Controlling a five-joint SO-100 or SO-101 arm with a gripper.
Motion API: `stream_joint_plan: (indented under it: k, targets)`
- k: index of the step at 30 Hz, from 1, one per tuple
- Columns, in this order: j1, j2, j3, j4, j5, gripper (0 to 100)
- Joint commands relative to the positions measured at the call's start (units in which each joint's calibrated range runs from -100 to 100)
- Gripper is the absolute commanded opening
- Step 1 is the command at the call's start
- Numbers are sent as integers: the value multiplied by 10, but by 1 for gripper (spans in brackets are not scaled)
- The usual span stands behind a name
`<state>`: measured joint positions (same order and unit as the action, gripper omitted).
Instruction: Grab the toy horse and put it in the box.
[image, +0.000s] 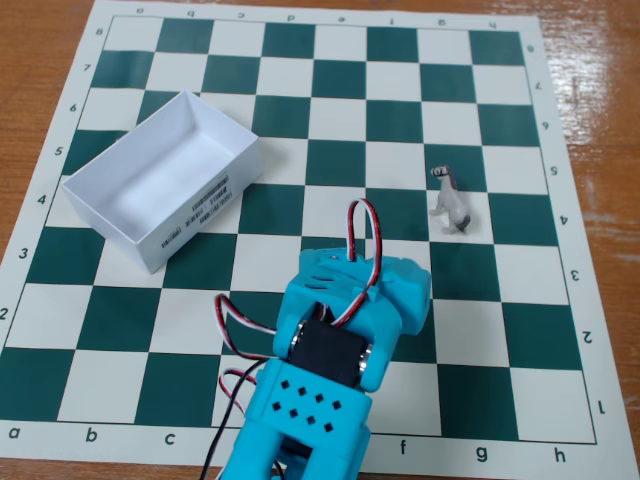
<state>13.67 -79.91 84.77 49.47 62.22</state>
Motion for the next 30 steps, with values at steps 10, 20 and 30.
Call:
stream_joint_plan:
  k: [10,20,30]
  targets:
    - [49,233,-98,-212,38,39]
    - [68,432,-190,-299,66,39]
    - [70,651,-369,-265,98,39]
